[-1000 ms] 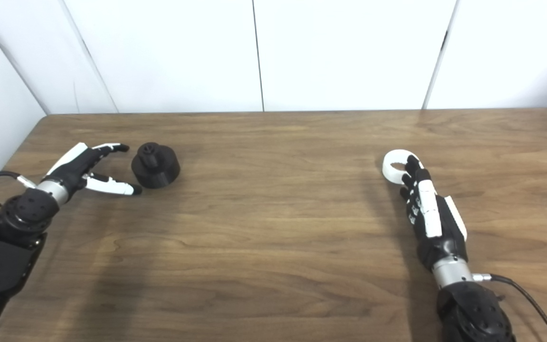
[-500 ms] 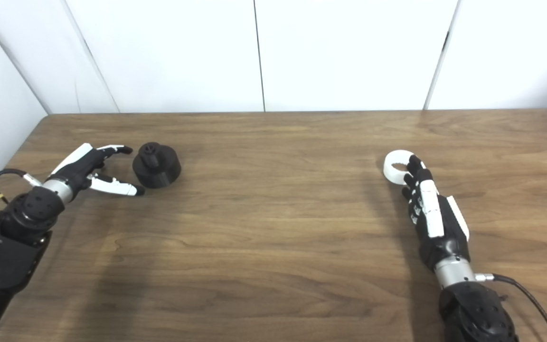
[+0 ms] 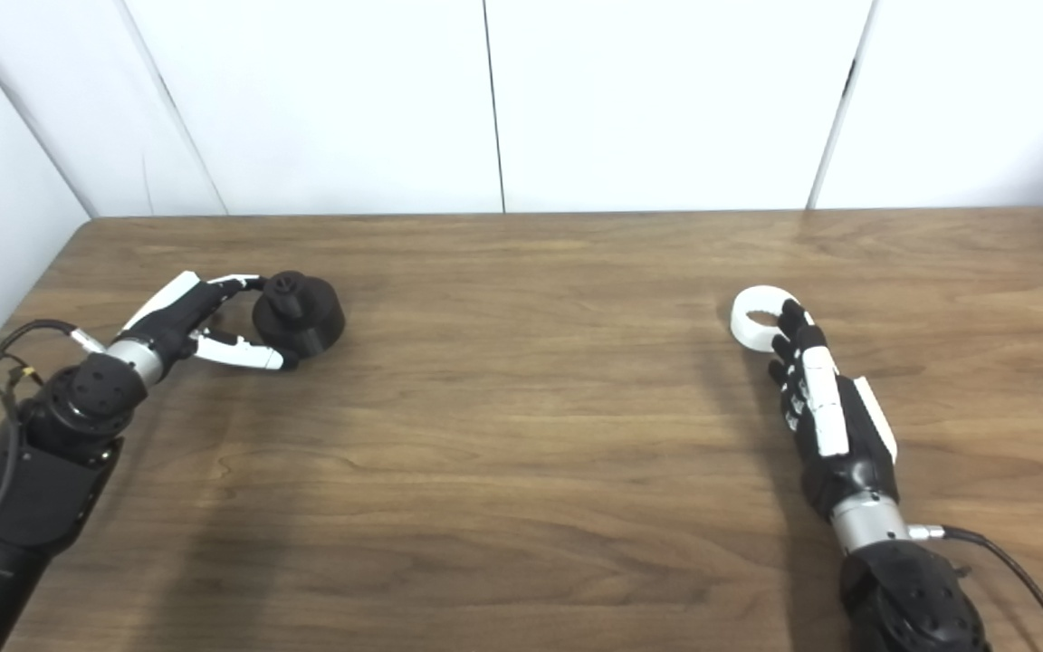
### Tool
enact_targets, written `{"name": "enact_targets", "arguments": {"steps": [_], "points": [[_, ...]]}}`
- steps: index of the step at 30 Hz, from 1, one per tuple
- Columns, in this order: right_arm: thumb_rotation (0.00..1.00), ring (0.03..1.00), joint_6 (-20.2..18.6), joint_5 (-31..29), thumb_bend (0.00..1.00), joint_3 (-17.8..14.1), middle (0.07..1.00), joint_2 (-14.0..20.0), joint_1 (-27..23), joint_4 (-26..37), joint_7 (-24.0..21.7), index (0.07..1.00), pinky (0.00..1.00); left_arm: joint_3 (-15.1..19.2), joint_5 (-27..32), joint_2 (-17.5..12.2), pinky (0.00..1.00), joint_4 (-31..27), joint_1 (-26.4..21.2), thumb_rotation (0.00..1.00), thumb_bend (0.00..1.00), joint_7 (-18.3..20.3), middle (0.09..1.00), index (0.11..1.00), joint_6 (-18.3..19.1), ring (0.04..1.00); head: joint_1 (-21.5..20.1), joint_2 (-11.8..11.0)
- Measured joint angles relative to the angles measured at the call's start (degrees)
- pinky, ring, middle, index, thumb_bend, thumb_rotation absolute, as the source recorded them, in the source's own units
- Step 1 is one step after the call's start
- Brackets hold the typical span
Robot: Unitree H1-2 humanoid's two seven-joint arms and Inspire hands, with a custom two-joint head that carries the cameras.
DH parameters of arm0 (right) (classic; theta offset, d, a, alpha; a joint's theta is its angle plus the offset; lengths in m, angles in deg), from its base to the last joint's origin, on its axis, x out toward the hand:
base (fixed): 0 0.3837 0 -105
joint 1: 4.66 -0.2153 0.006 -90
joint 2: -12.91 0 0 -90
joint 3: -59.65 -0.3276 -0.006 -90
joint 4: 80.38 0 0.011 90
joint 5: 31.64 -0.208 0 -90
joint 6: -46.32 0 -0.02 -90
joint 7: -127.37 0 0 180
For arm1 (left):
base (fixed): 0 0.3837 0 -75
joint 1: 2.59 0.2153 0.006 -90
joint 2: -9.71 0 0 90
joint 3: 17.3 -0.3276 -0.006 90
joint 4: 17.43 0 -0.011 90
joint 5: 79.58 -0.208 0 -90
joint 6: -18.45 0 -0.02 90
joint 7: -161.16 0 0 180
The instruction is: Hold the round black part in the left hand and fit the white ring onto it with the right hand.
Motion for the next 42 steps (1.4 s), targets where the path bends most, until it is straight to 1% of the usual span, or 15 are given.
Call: {"name": "enact_targets", "arguments": {"steps": [5, 8, 10, 15, 20, 21, 22, 27, 33, 39, 42], "points": [[1.00, 1.000, 0.0, 0.0, 0.55, 0.0, 1.000, 0.0, 0.1, 0.1, 0.0, 0.985, 1.00, -0.5, -0.3, 0.1, 1.00, 0.4, -1.0, 0.25, 0.98, 0.0, 0.969, 0.873, -0.1, 1.000, -0.4, 0.1], [1.00, 1.000, 0.0, 0.0, 0.55, 0.0, 1.000, -0.1, 0.5, 0.8, 0.1, 0.984, 1.00, -1.0, -0.9, 0.2, 1.00, 1.0, -1.6, 0.24, 0.97, 0.0, 0.966, 0.866, -1.3, 1.000, -0.6, 0.1], [1.00, 1.000, 0.0, 0.0, 0.55, 0.0, 1.000, -0.1, 0.6, 1.1, 0.1, 0.986, 1.00, -1.1, -1.0, 0.5, 1.00, 1.6, -1.7, 0.22, 0.96, -0.1, 0.964, 0.862, -1.9, 1.000, -0.6, 0.1], [1.00, 1.000, 0.0, 0.0, 0.56, 0.0, 1.000, -0.1, 0.8, 1.1, 0.1, 0.990, 1.00, -1.1, -1.0, 1.6, 1.00, 1.8, -1.8, 0.21, 0.95, -0.1, 0.958, 0.847, -2.0, 1.000, -0.4, 0.3], [1.00, 1.000, -0.1, 0.0, 0.55, -0.1, 1.000, -0.1, 0.9, 1.1, 0.1, 0.986, 1.00, -0.9, -1.0, 1.7, 1.00, 1.9, -2.0, 0.19, 0.92, -0.5, 0.953, 0.772, -2.1, 1.000, -0.4, 0.3], [1.00, 1.000, -0.1, 0.0, 0.54, -0.1, 1.000, -0.1, 0.9, 1.1, 0.1, 0.988, 1.00, -0.9, -1.0, 1.7, 1.00, 1.9, -2.0, 0.18, 0.90, -0.6, 0.951, 0.757, -2.2, 1.000, -0.4, 0.4], [1.00, 1.000, -0.1, 0.0, 0.54, -0.1, 1.000, -0.1, 0.9, 1.2, 0.1, 0.987, 1.00, -0.9, -1.1, 1.7, 1.00, 1.9, -2.0, 0.15, 0.88, -0.8, 0.953, 0.718, -2.4, 1.000, -0.4, 0.4], [1.00, 1.000, -0.1, 0.0, 0.55, -0.1, 1.000, -0.1, 0.9, 1.2, 0.1, 0.986, 1.00, -0.8, -1.1, 1.7, 1.00, 1.9, -2.0, 0.11, 0.85, -1.1, 0.945, 0.642, -2.9, 1.000, -0.4, 0.4], [1.00, 1.000, -0.2, 0.0, 0.54, -0.1, 1.000, -0.1, 0.9, 1.4, 0.1, 0.990, 1.00, -0.8, -1.2, 1.7, 1.00, 1.9, -2.0, 0.11, 0.81, -2.1, 0.929, 0.613, -4.4, 0.994, -0.4, 0.5], [1.00, 1.000, -0.2, 0.0, 0.56, -0.1, 1.000, -0.1, 0.9, 1.4, 0.1, 0.994, 1.00, -0.8, -1.5, 1.8, 1.00, 1.9, -2.0, 0.10, 0.81, -2.7, 0.925, 0.597, -4.4, 0.992, -0.4, 0.5], [1.00, 1.000, -0.2, 0.0, 0.56, -0.1, 1.000, 0.0, 0.9, 1.4, 0.0, 0.997, 1.00, -0.7, -1.5, 1.9, 0.99, 1.9, -1.9, 0.07, 0.81, -3.0, 0.914, 0.592, -4.8, 0.980, -0.5, 0.8]]}}
